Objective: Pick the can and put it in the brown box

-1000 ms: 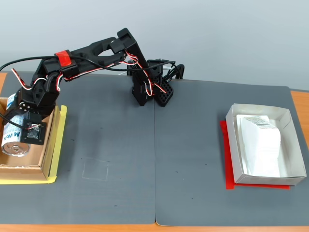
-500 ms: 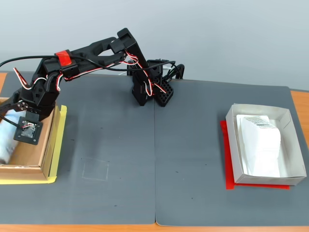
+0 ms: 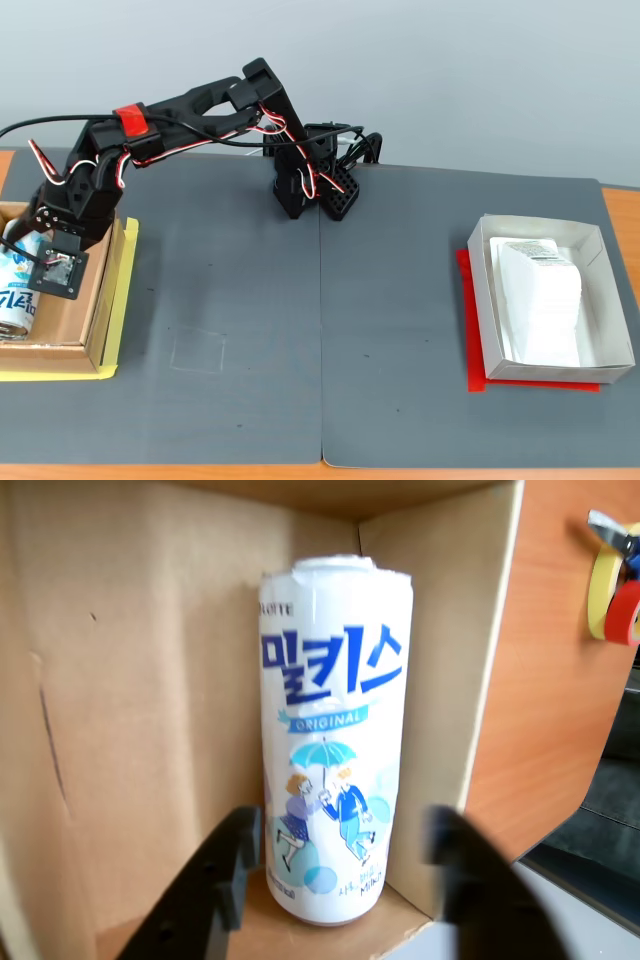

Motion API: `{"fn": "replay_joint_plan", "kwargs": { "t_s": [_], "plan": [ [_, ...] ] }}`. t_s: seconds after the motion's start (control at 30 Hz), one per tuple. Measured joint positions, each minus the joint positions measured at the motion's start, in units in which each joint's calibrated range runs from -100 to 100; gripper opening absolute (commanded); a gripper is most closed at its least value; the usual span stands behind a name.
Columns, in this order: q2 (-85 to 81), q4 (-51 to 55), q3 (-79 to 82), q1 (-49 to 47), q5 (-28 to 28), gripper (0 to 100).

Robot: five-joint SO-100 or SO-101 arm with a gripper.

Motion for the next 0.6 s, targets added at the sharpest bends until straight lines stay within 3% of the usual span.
{"fn": "replay_joint_plan", "kwargs": {
  "t_s": [0.3,0.6],
  "plan": [
    [-13.27,0.0,8.16,-4.95,-10.89,2],
    [-36.86,0.0,22.76,-17.0,-21.54,2]
  ]
}}
